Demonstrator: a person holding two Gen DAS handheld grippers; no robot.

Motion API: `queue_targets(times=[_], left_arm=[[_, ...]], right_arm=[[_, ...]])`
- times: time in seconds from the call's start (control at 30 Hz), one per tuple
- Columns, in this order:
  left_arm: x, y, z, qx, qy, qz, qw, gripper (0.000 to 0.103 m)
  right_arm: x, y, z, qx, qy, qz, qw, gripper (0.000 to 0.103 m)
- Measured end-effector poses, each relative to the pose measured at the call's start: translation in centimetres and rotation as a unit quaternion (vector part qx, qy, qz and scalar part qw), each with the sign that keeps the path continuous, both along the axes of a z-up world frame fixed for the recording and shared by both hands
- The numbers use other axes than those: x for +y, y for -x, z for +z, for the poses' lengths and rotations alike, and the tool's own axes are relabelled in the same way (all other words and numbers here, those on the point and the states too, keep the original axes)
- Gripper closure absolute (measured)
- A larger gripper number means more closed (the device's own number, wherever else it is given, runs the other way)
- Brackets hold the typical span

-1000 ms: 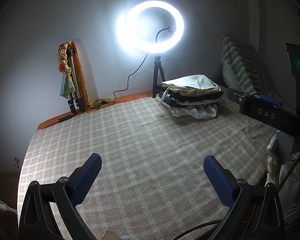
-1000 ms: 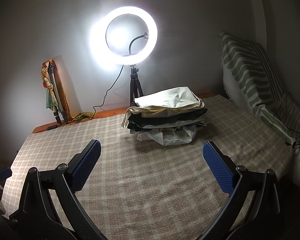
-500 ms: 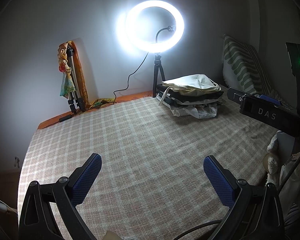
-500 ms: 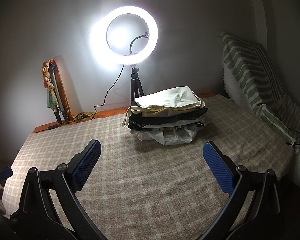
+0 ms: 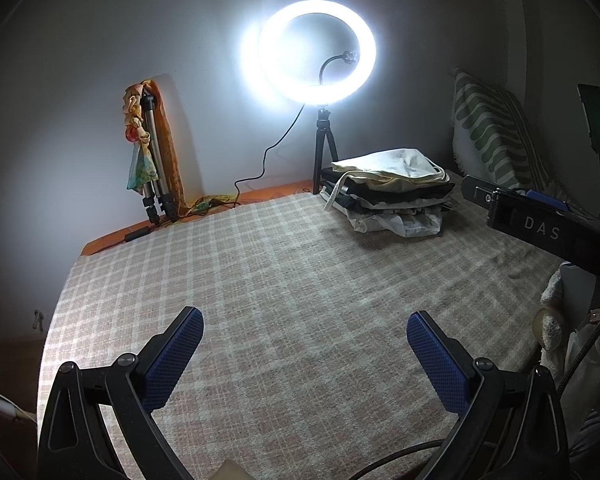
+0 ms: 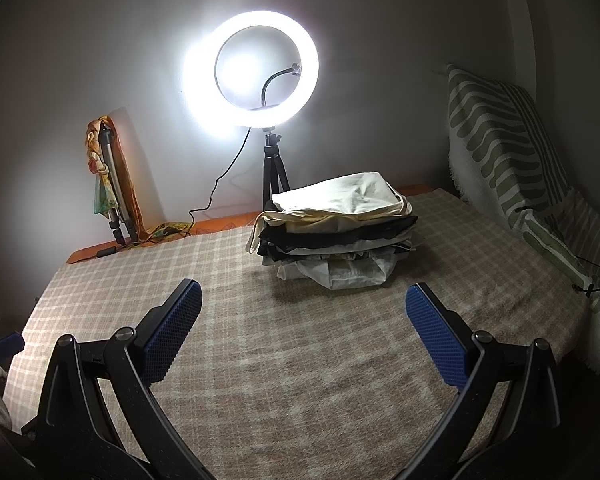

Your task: Fold small clothes

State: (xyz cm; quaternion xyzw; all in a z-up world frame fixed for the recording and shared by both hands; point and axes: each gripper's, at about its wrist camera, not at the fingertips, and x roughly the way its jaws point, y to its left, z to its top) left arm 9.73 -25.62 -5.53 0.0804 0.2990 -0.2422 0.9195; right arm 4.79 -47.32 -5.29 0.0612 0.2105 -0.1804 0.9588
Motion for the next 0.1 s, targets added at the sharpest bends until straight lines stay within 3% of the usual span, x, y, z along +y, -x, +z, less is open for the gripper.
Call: queue_targets(times=[0.1], left_arm=[[-0.13, -0.09, -0.06, 0.004, -0.001, -0.004, 1.0000, 0.001]], right_arm=[[0.01, 0.01, 0.00, 0.000, -0.001, 0.000, 1.000, 0.000]])
